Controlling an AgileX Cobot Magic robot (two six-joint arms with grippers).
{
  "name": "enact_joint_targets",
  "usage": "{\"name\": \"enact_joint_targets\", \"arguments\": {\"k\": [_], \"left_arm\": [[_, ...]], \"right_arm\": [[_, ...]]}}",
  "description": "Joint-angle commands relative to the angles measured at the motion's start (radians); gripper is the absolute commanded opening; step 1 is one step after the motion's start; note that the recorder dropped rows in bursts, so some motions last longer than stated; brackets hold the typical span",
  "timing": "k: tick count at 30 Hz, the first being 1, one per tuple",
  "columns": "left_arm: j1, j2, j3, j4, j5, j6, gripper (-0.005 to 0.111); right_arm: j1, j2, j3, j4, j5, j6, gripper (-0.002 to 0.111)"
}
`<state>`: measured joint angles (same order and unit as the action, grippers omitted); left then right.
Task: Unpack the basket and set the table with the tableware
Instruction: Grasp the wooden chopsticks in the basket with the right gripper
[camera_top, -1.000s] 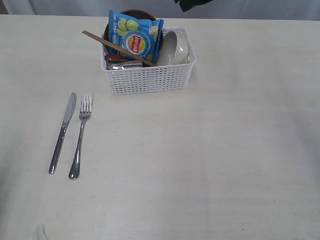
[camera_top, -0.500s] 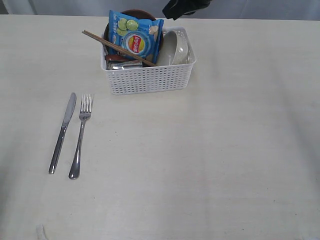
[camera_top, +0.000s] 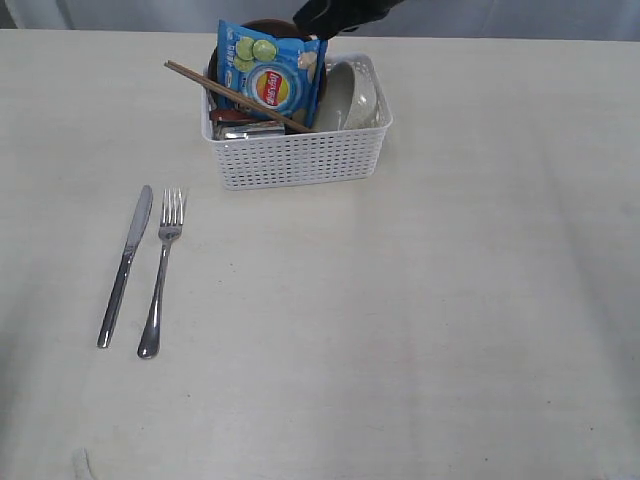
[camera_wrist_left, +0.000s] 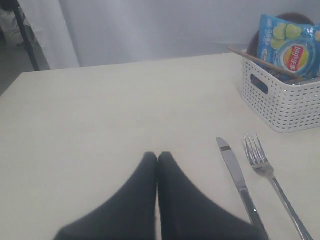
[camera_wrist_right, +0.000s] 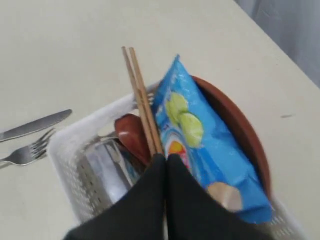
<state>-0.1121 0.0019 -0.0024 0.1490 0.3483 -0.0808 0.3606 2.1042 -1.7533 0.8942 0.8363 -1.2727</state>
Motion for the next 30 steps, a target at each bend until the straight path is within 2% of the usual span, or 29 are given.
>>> {"name": "enact_joint_targets", "arguments": {"k": [1, 3, 5, 7, 8, 10, 20, 30], "left_arm": [[-0.006, -0.002, 0.002, 0.001, -0.001, -0.002, 0.000], [-0.006, -0.002, 0.002, 0.001, -0.001, -0.002, 0.000], [-0.006, -0.002, 0.002, 0.001, -0.001, -0.002, 0.000], [-0.006, -0.002, 0.002, 0.001, -0.001, -0.002, 0.000], [-0.006, -0.002, 0.002, 0.005, -0.001, -0.002, 0.000], [-0.006, -0.002, 0.002, 0.005, -0.001, -0.002, 0.000], [-0.006, -0.002, 0.002, 0.005, -0.001, -0.002, 0.000], [-0.006, -0.002, 0.002, 0.005, -0.001, -0.002, 0.000]], "right_arm": [[0.074, 0.020, -0.004, 0.020, 0.004, -0.034, 0.000], [0.106, 0.036, -0.004, 0.017, 0.002, -0.049, 0.002], [0.131, 0.053, -0.004, 0.009, 0.002, -0.051, 0.012], [0.148, 0.064, -0.004, -0.013, 0.002, -0.051, 0.028], [0.161, 0.075, -0.004, -0.054, -0.009, -0.051, 0.048], [0.170, 0.083, -0.004, -0.087, -0.075, -0.051, 0.068], [0.170, 0.158, -0.004, -0.082, -0.160, -0.063, 0.069], [0.233, 0.183, -0.004, -0.089, -0.353, -0.085, 0.069]]}}
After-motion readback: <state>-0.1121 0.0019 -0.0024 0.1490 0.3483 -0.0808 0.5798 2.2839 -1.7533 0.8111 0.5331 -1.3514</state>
